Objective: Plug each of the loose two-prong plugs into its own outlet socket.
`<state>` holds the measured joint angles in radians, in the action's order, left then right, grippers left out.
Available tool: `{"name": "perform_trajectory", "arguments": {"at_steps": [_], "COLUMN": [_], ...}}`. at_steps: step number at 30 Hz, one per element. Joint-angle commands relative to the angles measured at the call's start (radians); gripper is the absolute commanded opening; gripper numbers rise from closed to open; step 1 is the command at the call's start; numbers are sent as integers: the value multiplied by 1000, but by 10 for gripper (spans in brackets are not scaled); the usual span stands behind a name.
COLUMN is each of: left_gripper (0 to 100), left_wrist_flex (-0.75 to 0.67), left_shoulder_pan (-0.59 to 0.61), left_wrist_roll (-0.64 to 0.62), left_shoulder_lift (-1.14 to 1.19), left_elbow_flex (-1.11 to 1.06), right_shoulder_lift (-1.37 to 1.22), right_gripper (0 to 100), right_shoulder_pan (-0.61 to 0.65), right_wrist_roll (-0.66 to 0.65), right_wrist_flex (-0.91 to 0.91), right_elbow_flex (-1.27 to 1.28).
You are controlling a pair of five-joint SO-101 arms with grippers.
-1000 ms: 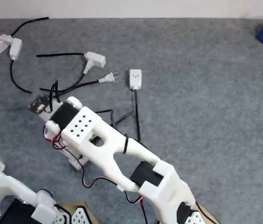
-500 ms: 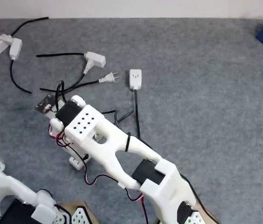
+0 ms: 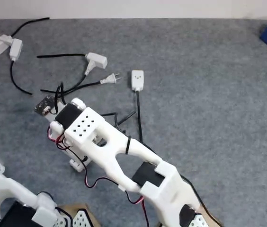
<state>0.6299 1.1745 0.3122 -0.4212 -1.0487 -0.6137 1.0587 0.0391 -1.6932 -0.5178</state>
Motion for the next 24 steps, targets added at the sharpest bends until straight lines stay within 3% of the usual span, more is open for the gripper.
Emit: {"name": "perform_trajectory", "arguments": {"at_steps": [1, 24], "left_gripper": [280, 280], "left_wrist_flex": [-14, -15], "left_shoulder_pan": [19, 59], "left_wrist_roll": [6, 8], "left_shoulder_lift": [-12, -18], "left_elbow_flex": [7, 12], "right_shoulder_lift": [-77, -252], "right_gripper": [8, 8], "right_shoulder_pan": [-7, -15], "right_wrist_roll": [-6, -25], "right_wrist_flex": [19, 133], "right_elbow_flex": [-27, -110]}}
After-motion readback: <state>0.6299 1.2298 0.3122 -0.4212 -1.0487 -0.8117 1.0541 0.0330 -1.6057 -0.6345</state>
